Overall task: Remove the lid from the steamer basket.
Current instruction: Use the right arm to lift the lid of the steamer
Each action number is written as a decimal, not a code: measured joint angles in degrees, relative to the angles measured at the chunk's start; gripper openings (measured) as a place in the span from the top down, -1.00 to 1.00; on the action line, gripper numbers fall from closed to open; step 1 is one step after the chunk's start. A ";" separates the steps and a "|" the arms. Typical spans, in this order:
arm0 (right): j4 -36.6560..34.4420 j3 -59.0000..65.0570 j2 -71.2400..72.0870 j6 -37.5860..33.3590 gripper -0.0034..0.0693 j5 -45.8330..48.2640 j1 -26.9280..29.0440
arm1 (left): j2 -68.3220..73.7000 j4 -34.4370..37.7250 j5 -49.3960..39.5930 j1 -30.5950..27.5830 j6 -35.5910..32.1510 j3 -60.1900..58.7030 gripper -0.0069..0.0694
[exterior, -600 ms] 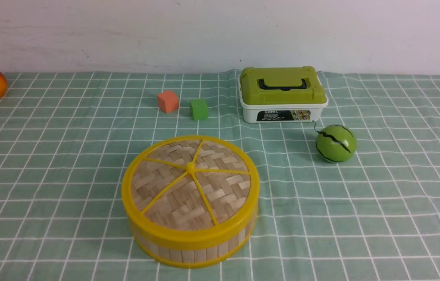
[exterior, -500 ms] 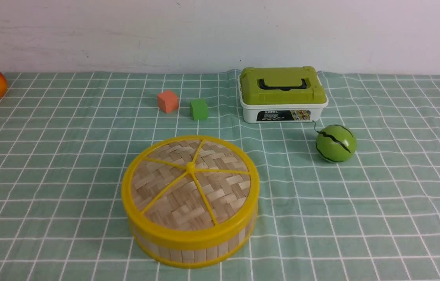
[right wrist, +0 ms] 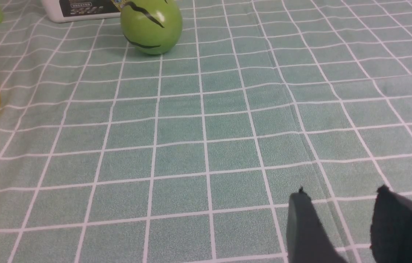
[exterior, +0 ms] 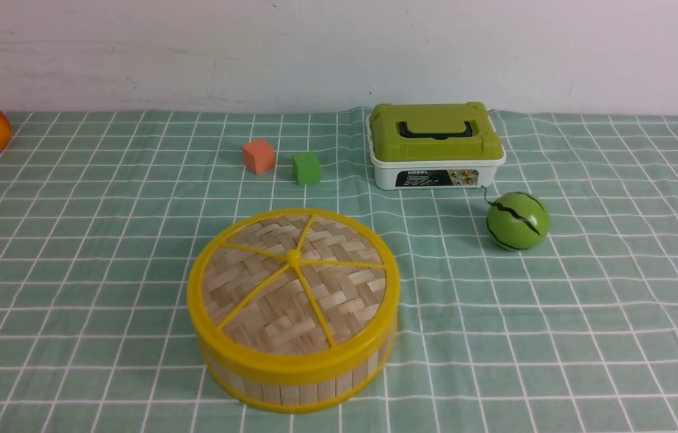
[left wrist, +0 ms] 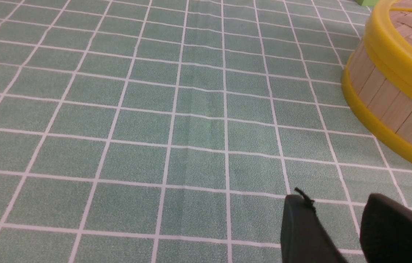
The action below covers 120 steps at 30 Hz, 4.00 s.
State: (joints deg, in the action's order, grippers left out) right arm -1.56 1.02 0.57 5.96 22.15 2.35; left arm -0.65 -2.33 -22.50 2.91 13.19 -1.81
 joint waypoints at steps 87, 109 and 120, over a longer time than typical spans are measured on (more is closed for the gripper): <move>-28.34 -45.60 -31.05 -25.24 0.96 30.41 -0.14 | 0.00 0.00 0.00 0.00 0.00 0.00 0.19; -13.51 -89.37 -82.58 -27.86 0.91 49.23 -29.60 | 0.00 0.00 0.00 0.00 0.00 0.00 0.19; -12.50 -107.41 -105.41 -25.69 0.76 46.03 -39.42 | 0.00 0.00 0.00 0.00 0.00 0.00 0.19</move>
State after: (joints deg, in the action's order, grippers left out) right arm -14.06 -106.39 -104.84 -19.73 68.18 -37.07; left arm -0.65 -2.33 -22.50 2.91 13.19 -1.81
